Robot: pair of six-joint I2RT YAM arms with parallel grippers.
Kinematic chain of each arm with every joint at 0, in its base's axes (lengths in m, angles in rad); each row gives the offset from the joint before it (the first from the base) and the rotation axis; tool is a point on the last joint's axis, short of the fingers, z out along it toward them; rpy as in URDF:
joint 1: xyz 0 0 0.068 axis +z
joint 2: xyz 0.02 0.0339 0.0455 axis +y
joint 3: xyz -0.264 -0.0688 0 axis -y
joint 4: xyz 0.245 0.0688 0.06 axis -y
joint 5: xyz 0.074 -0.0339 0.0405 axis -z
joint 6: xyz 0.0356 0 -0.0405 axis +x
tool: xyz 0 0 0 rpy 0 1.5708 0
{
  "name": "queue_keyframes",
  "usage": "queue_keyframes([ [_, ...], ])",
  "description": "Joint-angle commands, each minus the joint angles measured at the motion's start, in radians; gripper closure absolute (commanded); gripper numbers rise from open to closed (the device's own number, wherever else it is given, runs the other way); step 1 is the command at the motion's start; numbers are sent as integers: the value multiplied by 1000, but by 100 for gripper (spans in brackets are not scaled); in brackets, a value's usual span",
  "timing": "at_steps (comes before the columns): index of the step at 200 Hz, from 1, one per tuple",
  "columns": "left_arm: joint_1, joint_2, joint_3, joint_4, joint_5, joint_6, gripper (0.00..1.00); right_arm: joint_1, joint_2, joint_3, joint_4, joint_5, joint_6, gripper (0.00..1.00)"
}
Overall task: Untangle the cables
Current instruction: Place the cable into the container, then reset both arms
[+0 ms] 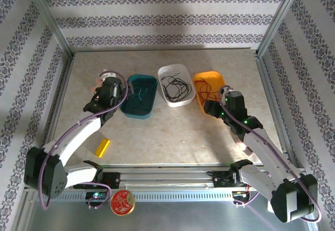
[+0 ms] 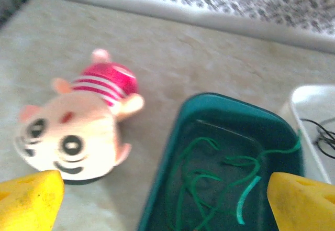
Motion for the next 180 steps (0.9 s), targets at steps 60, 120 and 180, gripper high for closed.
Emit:
queue_keyframes([
  [60,17,94,-171,69,-523,219,1,-6,175,-228,656,662,-387,2],
  [120,41,310,-326,701,-374,384,1,-50,408,-253,1016,642,-473,2],
  [180,70,359,-291,730,-231,419,1,-183,519,-285,1205,289,-411,2],
])
